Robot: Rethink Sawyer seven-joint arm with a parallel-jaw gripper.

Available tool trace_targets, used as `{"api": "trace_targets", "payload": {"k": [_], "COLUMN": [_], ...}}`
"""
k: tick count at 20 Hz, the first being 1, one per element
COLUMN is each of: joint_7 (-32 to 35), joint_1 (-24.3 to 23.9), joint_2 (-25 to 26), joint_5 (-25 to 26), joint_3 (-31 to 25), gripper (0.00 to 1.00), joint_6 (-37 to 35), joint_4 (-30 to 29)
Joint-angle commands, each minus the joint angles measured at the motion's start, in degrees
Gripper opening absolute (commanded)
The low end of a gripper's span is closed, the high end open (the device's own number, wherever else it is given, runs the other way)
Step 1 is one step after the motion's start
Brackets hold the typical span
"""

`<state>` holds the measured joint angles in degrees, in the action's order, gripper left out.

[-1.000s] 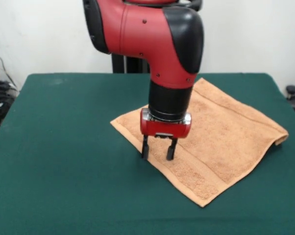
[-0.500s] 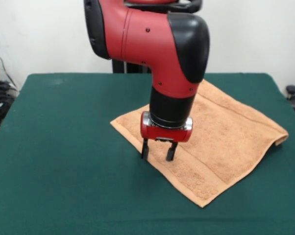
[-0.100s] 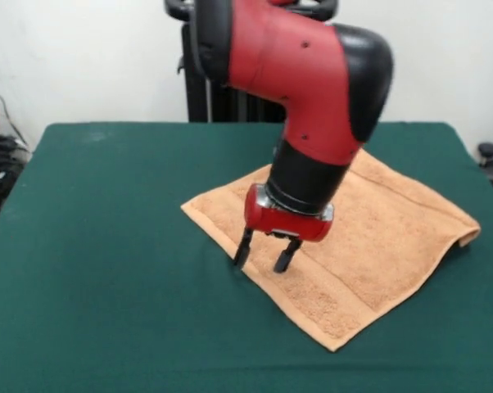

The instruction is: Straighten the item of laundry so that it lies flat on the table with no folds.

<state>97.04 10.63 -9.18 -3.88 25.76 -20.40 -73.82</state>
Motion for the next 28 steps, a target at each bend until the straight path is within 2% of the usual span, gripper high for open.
{"api": "trace_targets", "payload": {"k": [1,12,16,17,18,20,21,23,25,28], "joint_7": [22.55,14.12,11.17,9.74,7.09,0.30,-2.66,-7.23,-10.04,-11.26], "joint_1": [1.68,-0.04,-2.10,-3.76,-7.12,-13.45,-15.43,-17.85,-19.15,-19.58], "joint_2": [20.92,20.69,19.04,17.31,13.62,4.88,1.00,-5.18,-9.20,-13.24], "joint_5": [-7.22,-9.59,-7.35,-5.10,-1.55,2.36,3.18,4.40,4.78,5.13], "joint_3": [16.44,14.31,12.09,9.43,3.73,-6.55,-9.50,-13.71,-16.53,-17.97], "gripper": [1.00,1.00,1.00,1.00,1.00,1.00,1.00,1.00,1.00,1.00], "joint_6": [26.26,29.55,28.43,26.26,21.67,9.04,2.91,-7.00,-14.69,-20.96], "joint_4": [4.09,1.76,1.43,1.56,0.99,-2.68,-4.39,-6.38,-7.04,-6.81]}}
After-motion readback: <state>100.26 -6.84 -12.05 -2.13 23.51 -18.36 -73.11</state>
